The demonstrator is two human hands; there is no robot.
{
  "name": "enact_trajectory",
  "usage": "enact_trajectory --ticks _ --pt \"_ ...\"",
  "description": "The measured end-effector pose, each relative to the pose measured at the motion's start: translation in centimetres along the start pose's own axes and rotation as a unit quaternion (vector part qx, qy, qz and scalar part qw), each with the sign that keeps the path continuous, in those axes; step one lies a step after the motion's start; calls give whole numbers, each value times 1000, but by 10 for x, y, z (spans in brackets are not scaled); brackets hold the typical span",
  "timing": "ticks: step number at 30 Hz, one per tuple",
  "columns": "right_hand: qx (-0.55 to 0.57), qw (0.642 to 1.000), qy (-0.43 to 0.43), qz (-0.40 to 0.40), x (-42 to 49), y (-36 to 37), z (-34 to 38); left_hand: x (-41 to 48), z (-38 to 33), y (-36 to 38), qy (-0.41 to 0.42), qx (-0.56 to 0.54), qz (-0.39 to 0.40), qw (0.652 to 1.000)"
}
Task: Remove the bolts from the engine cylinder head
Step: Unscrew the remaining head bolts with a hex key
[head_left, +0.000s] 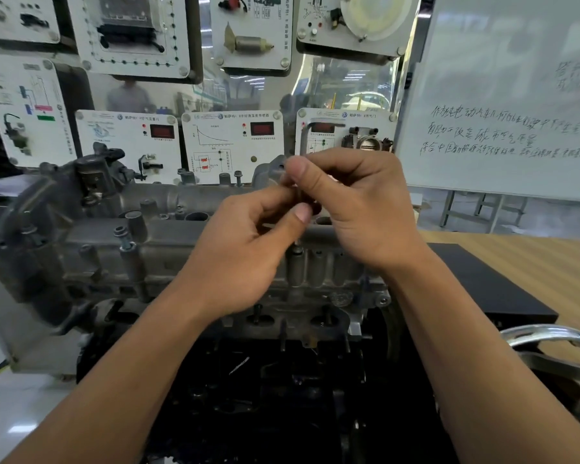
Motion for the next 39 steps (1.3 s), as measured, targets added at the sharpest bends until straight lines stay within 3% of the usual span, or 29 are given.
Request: enact_trajectory --ticks 3,7,13,21,26,29,33,39 --pt "-22 999 21 37 0 4 -3 1 1 1 2 -13 28 1000" --pt "2 998 38 56 -1 6 -7 0 -4 1 29 -32 -14 999" --pt "86 995 40 -18 -9 10 -19 1 -2 -1 21 -22 -94 995" --pt "170 982 54 -62 -11 6 -24 3 -1 0 -9 -30 -110 993" --pt "137 989 49 -6 -11 8 -23 -1 -2 3 15 -36 -20 999" --pt "109 993 49 20 -11 8 -22 -2 -2 2 32 -28 -7 999" --pt "80 995 41 33 -10 7 -20 -2 -6 1 45 -30 -38 998" --pt "4 999 7 -32 -12 0 -11 3 0 -3 32 -61 -123 990"
Point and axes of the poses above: each hand's wrist, its own x-axis towards the middle knuckle, its own y-axis out of the palm, z = x × y, the point moved 6 cm from there along x, towards the middle knuckle, and after that the axes turned 2 degrees about z, right-handed, at the moved point
